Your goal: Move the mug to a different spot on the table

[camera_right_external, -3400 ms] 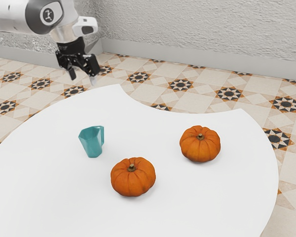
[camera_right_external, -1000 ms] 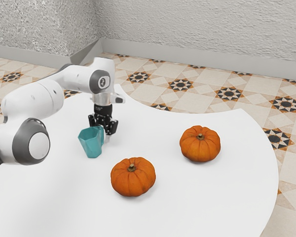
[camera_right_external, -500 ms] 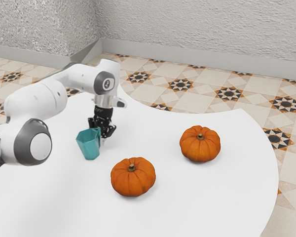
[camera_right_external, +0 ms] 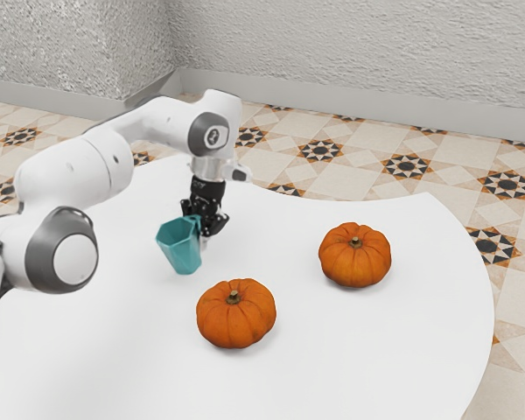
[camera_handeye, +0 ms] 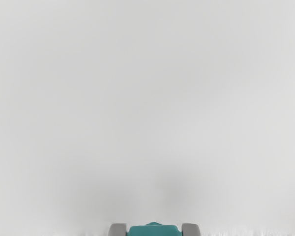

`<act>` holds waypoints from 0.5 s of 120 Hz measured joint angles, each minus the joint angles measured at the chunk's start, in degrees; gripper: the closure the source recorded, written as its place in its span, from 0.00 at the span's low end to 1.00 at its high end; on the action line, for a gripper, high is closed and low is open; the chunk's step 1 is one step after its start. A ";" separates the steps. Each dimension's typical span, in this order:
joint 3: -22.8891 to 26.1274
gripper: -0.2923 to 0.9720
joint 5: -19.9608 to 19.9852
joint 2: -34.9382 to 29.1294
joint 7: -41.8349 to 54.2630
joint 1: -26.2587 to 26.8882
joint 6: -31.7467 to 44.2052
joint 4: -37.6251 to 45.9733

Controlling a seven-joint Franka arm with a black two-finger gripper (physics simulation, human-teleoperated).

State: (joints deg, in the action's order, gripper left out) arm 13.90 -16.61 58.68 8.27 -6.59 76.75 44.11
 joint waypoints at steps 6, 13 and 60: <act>-0.02 0.81 -0.09 -0.26 -0.05 1.25 -0.04 -0.55; 0.02 0.81 -0.15 -0.34 -0.32 2.81 0.02 -1.52; 0.78 0.81 -0.02 0.57 -8.48 6.04 6.15 -4.12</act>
State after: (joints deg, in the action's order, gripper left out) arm 14.68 -16.62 59.25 -0.20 -0.55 82.90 39.99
